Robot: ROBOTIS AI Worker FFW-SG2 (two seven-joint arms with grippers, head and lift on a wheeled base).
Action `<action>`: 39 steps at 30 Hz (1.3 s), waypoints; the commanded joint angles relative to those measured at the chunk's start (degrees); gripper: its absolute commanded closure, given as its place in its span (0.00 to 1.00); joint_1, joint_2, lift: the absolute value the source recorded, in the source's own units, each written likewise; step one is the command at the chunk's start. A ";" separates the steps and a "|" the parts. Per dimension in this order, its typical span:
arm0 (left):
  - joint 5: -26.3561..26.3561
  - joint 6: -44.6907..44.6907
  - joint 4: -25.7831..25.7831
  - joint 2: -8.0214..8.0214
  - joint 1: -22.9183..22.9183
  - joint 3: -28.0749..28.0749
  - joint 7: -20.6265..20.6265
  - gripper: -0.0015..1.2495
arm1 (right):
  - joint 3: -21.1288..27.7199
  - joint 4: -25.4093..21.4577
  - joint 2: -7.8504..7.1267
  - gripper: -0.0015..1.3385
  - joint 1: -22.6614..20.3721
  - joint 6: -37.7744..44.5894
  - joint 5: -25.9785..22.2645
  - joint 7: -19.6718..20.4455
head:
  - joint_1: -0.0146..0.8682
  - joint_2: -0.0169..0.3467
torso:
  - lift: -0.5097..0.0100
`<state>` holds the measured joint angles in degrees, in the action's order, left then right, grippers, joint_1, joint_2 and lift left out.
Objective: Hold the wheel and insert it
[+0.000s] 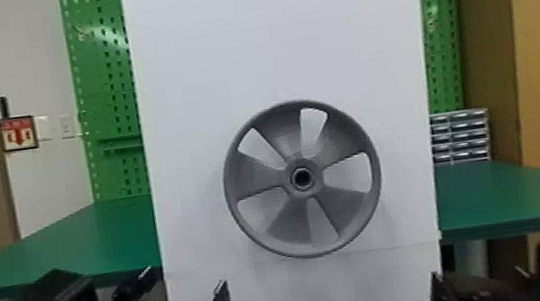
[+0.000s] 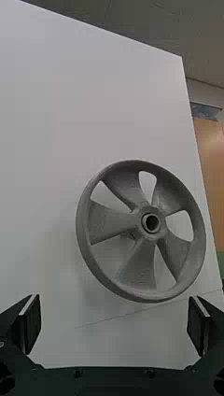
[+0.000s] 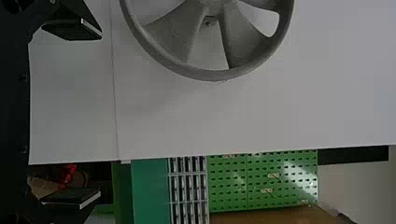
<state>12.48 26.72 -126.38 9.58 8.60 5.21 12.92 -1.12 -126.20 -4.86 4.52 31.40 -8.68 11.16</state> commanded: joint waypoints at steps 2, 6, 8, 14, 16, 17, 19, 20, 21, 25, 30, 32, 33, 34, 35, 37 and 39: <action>0.09 0.00 -0.53 -0.09 -0.51 -0.47 0.00 0.08 | -0.29 1.04 0.37 0.09 -6.19 -5.30 3.32 0.00 | 0.13 0.09 | 0.13; 0.18 0.00 -0.53 -0.09 -0.60 -0.56 0.00 0.08 | -0.55 3.15 0.37 0.09 -9.97 -11.01 4.38 0.00 | 0.13 0.09 | 0.13; 0.18 0.00 -0.62 -0.09 -0.60 -0.64 0.00 0.08 | -0.90 5.00 0.20 0.09 -11.81 -15.14 4.91 0.00 | 0.13 0.09 | 0.13; 0.18 0.00 -0.89 -0.09 -1.39 -1.08 0.00 0.08 | -1.16 7.90 0.29 0.09 -15.41 -20.77 6.40 0.00 | 0.13 0.09 | 0.13; 0.09 0.09 -0.97 -0.09 -1.74 -1.26 0.00 0.08 | -1.16 8.69 0.20 0.09 -15.94 -21.82 6.49 0.00 | 0.13 0.09 | 0.13; 0.00 0.00 -0.97 -0.09 -2.01 -1.35 0.00 0.08 | -1.34 9.13 0.11 0.09 -16.21 -22.53 6.66 0.00 | 0.13 0.09 | 0.13; -0.17 0.00 -1.06 -0.09 -2.27 -1.43 0.00 0.08 | -1.69 10.36 -0.15 0.09 -16.56 -24.37 7.19 0.00 | 0.13 0.09 | 0.13; -0.17 0.00 -1.06 -0.09 -2.27 -1.52 0.00 0.08 | -1.78 10.71 -0.24 0.09 -16.64 -24.72 7.01 0.00 | 0.13 0.09 | 0.13; -0.26 0.00 -1.06 -0.09 -2.36 -1.52 0.00 0.08 | -1.87 11.06 -0.33 0.09 -16.82 -25.07 7.01 0.00 | 0.13 0.09 | 0.13; -0.26 0.09 -1.15 -0.09 -2.62 -1.52 0.00 0.08 | -2.22 11.59 -0.42 0.09 -17.44 -25.95 7.10 0.00 | 0.13 0.09 | 0.13; -0.35 0.00 -1.15 -0.09 -2.80 -1.43 0.00 0.08 | -2.48 11.85 -0.42 0.09 -17.61 -26.13 7.01 0.00 | 0.13 0.09 | 0.13; -0.35 0.09 -1.15 -0.09 -2.80 -1.43 0.00 0.08 | -2.48 11.85 -0.42 0.09 -17.61 -26.13 6.93 0.00 | 0.13 0.09 | 0.13; -0.35 0.00 -1.15 -0.09 -2.80 -1.35 0.00 0.08 | -2.57 11.94 -0.42 0.09 -17.52 -26.13 6.66 0.00 | 0.13 0.09 | 0.13; -0.35 0.00 -1.15 -0.09 -2.80 -1.35 0.00 0.08 | -2.48 11.85 -0.42 0.09 -17.52 -26.13 6.58 0.00 | 0.13 0.09 | 0.13; -0.35 0.09 -1.15 -0.09 -2.80 -1.43 0.00 0.08 | -2.48 11.85 -0.51 0.09 -17.44 -26.13 6.58 0.00 | 0.13 0.09 | 0.13; -0.35 0.00 -1.15 -0.09 -2.71 -1.43 0.00 0.08 | -2.57 11.94 -0.59 0.09 -17.35 -26.13 6.58 0.00 | 0.13 0.09 | 0.13; -0.35 0.09 -1.15 -0.09 -2.71 -1.43 0.00 0.08 | -2.83 11.94 -0.68 0.09 -17.08 -26.13 6.58 0.00 | 0.13 0.09 | 0.13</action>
<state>12.13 26.77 -127.53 9.49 5.81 3.81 12.92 -3.65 -114.29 -5.35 -12.93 5.27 -2.06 11.16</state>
